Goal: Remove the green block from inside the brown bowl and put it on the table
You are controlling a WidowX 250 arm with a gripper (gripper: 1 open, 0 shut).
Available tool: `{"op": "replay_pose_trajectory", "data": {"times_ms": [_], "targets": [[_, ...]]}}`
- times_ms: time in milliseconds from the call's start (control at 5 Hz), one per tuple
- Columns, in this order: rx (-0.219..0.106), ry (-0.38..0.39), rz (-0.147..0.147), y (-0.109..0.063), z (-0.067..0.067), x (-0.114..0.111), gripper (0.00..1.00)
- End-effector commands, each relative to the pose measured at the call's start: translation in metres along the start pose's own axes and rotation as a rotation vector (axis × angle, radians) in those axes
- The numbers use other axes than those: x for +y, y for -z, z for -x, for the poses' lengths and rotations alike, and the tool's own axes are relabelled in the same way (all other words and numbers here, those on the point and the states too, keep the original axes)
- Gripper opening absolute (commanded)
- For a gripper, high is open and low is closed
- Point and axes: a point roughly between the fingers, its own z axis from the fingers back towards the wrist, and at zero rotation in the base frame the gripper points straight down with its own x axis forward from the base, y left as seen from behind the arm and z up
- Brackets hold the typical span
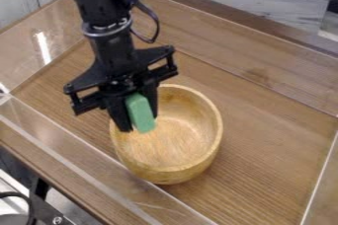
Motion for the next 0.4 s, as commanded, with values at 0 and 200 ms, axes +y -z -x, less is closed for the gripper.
{"op": "replay_pose_trajectory", "data": {"times_ms": [0,200], "targets": [[-0.031,-0.030,0.039,-0.0170,-0.0039,-0.0102,0.00],[-0.030,-0.068,0.034,-0.0167,-0.0081,-0.0052,0.00]]}}
